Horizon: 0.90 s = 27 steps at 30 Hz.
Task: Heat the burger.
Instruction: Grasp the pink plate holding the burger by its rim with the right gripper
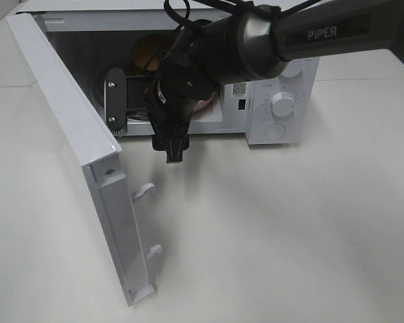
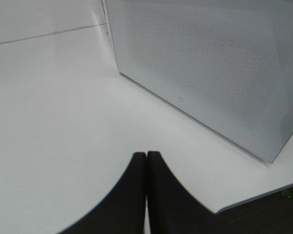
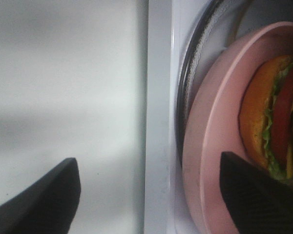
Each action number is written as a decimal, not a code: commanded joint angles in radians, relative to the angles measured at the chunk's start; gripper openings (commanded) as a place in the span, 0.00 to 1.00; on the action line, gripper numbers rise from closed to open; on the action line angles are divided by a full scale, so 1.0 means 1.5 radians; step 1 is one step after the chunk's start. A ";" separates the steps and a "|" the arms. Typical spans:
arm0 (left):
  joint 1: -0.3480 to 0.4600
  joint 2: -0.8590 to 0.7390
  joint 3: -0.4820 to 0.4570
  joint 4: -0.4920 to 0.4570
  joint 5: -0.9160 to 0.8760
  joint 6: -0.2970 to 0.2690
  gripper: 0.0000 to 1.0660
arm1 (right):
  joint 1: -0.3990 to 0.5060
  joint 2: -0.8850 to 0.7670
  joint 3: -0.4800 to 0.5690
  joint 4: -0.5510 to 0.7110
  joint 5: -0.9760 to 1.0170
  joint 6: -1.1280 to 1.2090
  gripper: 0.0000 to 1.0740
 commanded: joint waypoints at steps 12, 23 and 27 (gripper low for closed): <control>0.003 -0.015 0.001 -0.002 -0.009 -0.002 0.00 | -0.045 0.031 -0.007 -0.036 -0.054 0.050 0.71; 0.003 -0.015 0.001 -0.002 -0.009 -0.002 0.00 | -0.049 0.058 -0.007 -0.035 -0.061 0.050 0.71; 0.003 -0.015 0.001 -0.002 -0.009 -0.002 0.00 | -0.049 0.060 -0.007 -0.035 -0.060 0.057 0.69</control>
